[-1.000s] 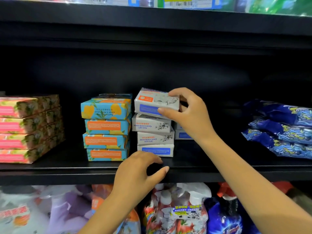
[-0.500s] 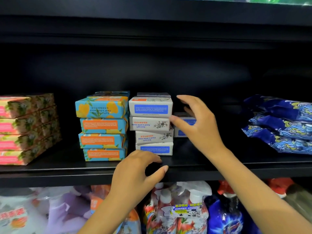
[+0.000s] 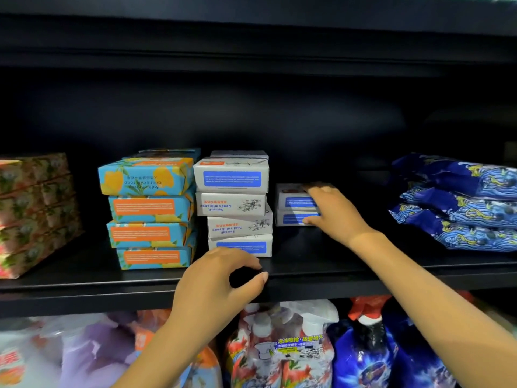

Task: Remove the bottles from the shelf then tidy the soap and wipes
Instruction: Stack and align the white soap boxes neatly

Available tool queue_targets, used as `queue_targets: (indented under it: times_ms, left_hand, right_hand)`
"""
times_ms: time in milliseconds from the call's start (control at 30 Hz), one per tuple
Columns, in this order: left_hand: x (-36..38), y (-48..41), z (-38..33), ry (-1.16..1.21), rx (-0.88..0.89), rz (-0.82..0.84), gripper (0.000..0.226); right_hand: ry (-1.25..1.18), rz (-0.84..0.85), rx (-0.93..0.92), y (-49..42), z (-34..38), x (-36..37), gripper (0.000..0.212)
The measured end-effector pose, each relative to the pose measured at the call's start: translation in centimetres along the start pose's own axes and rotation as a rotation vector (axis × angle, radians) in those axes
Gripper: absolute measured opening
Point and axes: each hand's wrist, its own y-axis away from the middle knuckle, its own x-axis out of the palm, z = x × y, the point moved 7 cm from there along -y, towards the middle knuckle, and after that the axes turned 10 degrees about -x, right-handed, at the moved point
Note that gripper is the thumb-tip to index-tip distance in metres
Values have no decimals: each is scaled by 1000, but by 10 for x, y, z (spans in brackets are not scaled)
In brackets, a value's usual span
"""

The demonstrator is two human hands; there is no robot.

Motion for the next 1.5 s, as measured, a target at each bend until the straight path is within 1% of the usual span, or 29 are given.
queue_targets:
  times_ms: [67,133,267,300,367,400,467,500,533,567,600,667,733,767,833,867,900,967,1000,1033,1067,1133,1200,1233,1300,1400,1467,1500]
  left_hand:
    - [0,1,0,-5,-9,0,47]
    - [-1,1,-1,-10,-16,0,47]
    - [-2,3,-1,-12,-27,5,47]
    - [-2,3,-1,-13,-26,8,46]
    - [-3,4,-2,31,-40,0,40]
    - [-7,5,-3,107,-64,-20,31]
    - [-17,6,-5,331,-120,-89,8]
    - [-23,6,-8,434,-148,-124,7]
    - [-27,6,-12,507,-166,-140,11]
    - [-30,5,-16,584,-186,-125,20]
    - [-28,4,-20,675,-215,-80,29]
    - [-18,2,-31,876,-296,83,40]
    - [-8,4,-43,1004,-340,228,40]
    - [-7,4,-46,1045,-332,257,38]
    - [-8,5,-48,1130,-287,238,24]
    - [-9,6,-46,1159,-266,201,22]
    - [-12,7,-43,1171,-244,154,21]
    - [-19,8,-37,1145,-193,56,22]
    - [-21,8,-34,1125,-168,32,27]
    - [-21,8,-35,1105,-145,29,35]
    - [-23,9,-33,1082,-127,20,42]
    - [-25,10,-34,1070,-82,18,48]
    - [-27,11,-35,1053,-36,15,49]
    - [-28,11,-35,1033,-16,17,51]
    - [-30,11,-35,999,2,32,59]
    - [-29,10,-32,986,-39,93,76]
    - [-28,10,-33,959,-46,132,74]
    - [-29,11,-33,940,-35,137,70]
  right_hand:
    - [84,-50,-18,3,4,-6,48]
    - [116,-107,-31,6,7,-12,45]
    - [-4,-126,-27,14,1,-16,45]
    - [-58,-157,-47,21,0,-20,45]
    - [-135,-289,-96,40,3,-30,41]
    - [-138,-363,-108,52,5,-35,38]
    - [-117,-504,-133,75,12,-43,39]
    - [-111,-585,-166,85,17,-48,40]
    - [-101,-672,-218,96,25,-54,39]
    - [-81,-754,-288,106,35,-61,36]
    - [-57,-818,-366,115,46,-67,32]
    - [7,-886,-510,129,68,-76,26]
    - [59,-912,-612,135,88,-79,20]
    - [65,-913,-648,136,95,-78,17]
    - [49,-888,-698,135,102,-74,17]
    - [21,-852,-705,134,102,-73,20]
    - [-27,-799,-692,131,101,-73,26]
    - [-187,-668,-599,124,95,-73,51]
    - [-270,-608,-523,120,90,-74,64]
    - [-346,-553,-442,115,84,-74,72]
    - [-431,-497,-383,109,82,-70,75]
    - [-570,-443,-327,102,79,-66,66]
    - [-637,-479,-315,99,79,-68,51]
    - [-628,-520,-325,100,81,-70,46]
    - [-513,-631,-396,106,87,-75,36]
    - [-374,-759,-515,115,99,-76,28]
    - [-343,-793,-553,117,102,-75,25]
    - [-336,-776,-568,116,103,-73,27]
